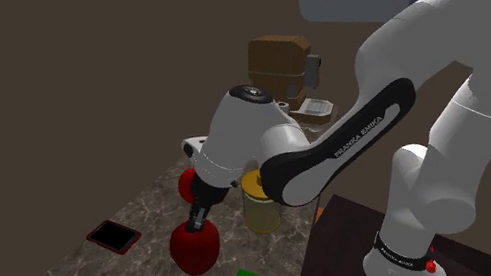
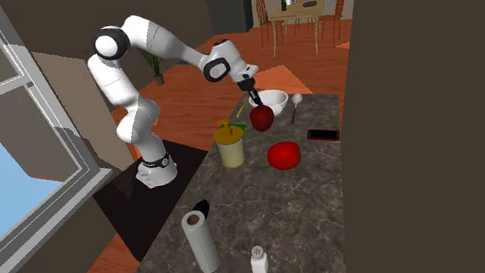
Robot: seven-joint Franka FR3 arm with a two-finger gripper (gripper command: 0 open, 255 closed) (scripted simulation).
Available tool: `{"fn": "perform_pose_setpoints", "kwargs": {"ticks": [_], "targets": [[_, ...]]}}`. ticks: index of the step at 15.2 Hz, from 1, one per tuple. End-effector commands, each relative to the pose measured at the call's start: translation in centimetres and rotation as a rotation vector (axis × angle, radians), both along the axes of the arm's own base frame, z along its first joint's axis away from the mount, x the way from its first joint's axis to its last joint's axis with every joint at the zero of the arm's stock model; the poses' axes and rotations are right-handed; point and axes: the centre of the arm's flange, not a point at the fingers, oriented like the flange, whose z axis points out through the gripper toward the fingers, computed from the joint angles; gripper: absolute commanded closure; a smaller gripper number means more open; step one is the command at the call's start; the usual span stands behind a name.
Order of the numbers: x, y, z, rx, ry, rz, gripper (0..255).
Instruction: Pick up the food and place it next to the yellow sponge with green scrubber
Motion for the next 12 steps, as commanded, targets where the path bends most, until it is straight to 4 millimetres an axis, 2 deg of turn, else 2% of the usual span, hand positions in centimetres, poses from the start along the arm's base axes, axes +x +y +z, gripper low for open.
{"fn": "perform_pose_setpoints", "kwargs": {"ticks": [1,2,10,11,12], "targets": [[-0.02,0.07,-1.08,0.001,-0.001,0.0,255],[-0.02,0.07,-1.74,0.001,-0.001,0.0,255],[-0.02,0.07,-1.74,0.001,-0.001,0.0,255],[-0.02,0.07,-1.74,0.001,-0.001,0.0,0],[-0.02,0.07,-1.74,0.001,-0.001,0.0,0]]}}
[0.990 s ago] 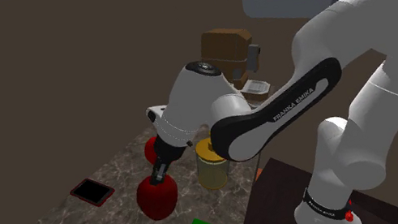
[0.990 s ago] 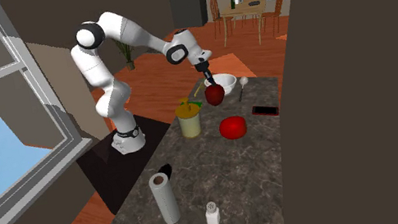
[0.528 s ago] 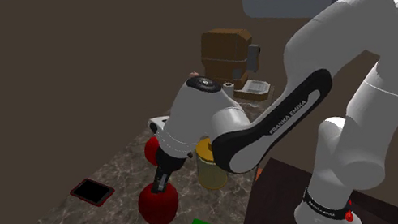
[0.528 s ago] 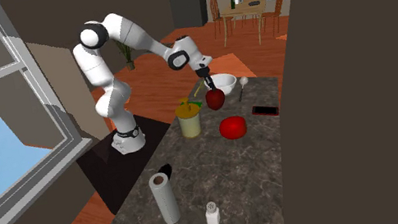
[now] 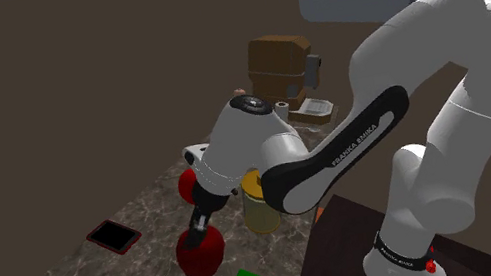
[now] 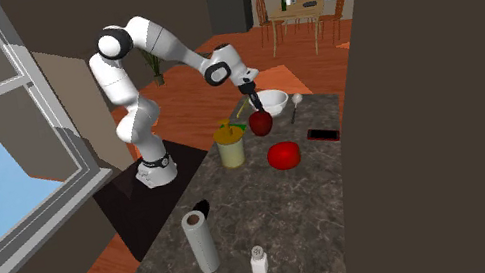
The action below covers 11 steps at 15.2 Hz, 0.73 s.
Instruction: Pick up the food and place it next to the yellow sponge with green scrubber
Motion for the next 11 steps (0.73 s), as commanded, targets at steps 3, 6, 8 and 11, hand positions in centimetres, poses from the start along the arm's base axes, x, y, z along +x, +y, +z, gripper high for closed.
{"fn": "perform_pose_setpoints", "kwargs": {"ticks": [3,6,8,11], "targets": [[0.0,0.0,0.0,0.0,0.0,0.0,0],[-0.9,-0.5,2.4,0.0,0.0,0.0,0],[-1.8,-1.0,4.6,0.0,0.0,0.0,0],[-1.8,-1.0,4.6,0.0,0.0,0.0,0]]}}
